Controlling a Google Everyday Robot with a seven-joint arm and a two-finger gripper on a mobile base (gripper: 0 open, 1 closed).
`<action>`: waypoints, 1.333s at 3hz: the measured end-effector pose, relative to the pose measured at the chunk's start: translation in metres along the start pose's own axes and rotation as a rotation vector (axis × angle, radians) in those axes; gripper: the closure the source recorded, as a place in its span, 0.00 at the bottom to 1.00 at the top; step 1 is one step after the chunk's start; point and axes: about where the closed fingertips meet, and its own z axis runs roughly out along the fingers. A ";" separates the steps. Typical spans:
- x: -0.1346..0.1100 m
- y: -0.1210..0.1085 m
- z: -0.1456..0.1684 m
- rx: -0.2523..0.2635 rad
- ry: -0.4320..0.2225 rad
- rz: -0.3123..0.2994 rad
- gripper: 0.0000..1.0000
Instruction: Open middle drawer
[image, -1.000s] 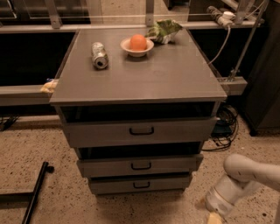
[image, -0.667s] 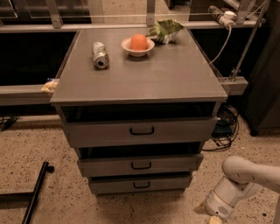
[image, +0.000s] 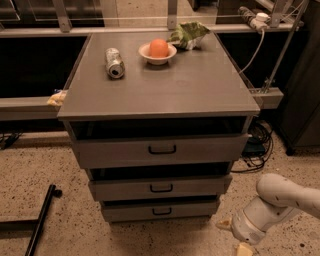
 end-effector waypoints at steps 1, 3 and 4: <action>-0.039 -0.001 -0.019 0.109 -0.013 -0.271 0.00; -0.065 0.002 -0.029 0.235 -0.014 -0.523 0.00; -0.074 -0.012 -0.048 0.439 -0.021 -0.609 0.00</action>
Offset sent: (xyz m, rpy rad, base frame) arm 0.0169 0.0196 0.0285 0.0600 -0.2130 0.1352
